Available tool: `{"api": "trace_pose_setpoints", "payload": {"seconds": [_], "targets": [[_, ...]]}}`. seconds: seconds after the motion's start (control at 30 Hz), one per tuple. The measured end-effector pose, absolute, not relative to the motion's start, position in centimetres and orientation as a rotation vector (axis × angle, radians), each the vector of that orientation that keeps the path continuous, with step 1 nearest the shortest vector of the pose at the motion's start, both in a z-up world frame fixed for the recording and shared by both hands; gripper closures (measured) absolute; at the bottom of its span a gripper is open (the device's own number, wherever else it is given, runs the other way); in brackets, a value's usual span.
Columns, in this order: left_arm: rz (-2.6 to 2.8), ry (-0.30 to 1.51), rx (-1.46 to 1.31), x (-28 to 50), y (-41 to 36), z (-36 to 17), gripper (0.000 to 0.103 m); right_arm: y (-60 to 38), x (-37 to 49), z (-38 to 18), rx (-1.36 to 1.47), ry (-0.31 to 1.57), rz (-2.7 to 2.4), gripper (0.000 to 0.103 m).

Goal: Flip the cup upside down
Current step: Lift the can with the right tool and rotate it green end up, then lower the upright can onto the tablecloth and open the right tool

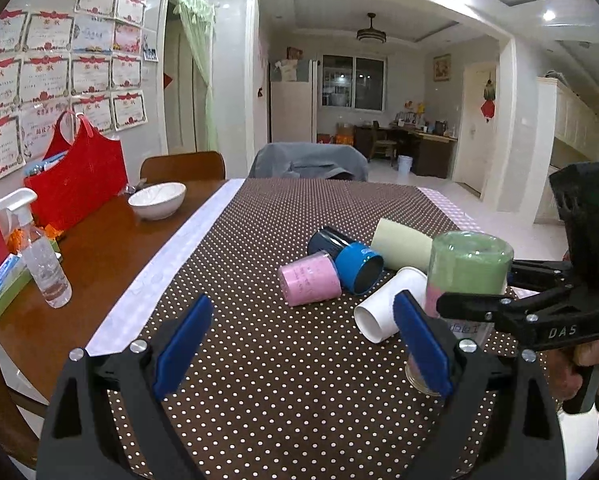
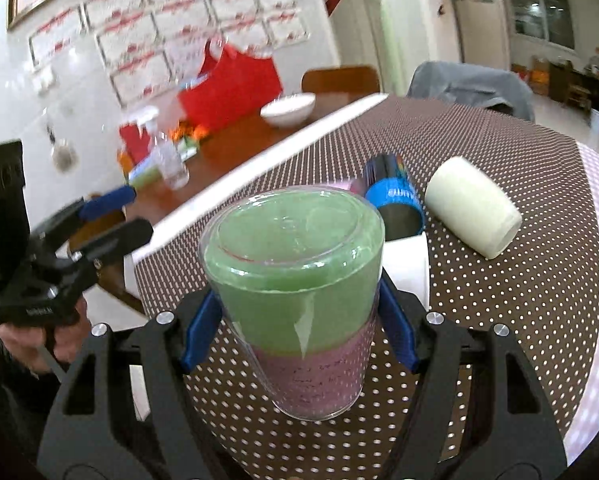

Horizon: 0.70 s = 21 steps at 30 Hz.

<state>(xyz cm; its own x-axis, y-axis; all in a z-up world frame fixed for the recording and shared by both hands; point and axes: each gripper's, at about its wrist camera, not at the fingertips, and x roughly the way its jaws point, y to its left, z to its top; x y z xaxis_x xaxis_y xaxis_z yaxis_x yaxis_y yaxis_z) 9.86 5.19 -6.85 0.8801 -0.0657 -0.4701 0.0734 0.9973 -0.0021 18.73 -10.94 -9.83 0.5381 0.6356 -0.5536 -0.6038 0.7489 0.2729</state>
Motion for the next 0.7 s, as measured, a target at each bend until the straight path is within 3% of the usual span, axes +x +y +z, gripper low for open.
{"api": "trace_pose_setpoints", "payload": {"seconds": [0.33, 0.7], "targets": [[-0.072, 0.443, 0.030, 7.8, 5.1, -5.4, 0.013, -11.2, 15.2, -7.7, 0.098, 0.485, 0.610, 0.033], [-0.065, 0.404, 0.033, 6.8, 4.9, -4.2, 0.013, -9.1, 15.7, -10.5, 0.076, 0.419, 0.494, 0.033]]}}
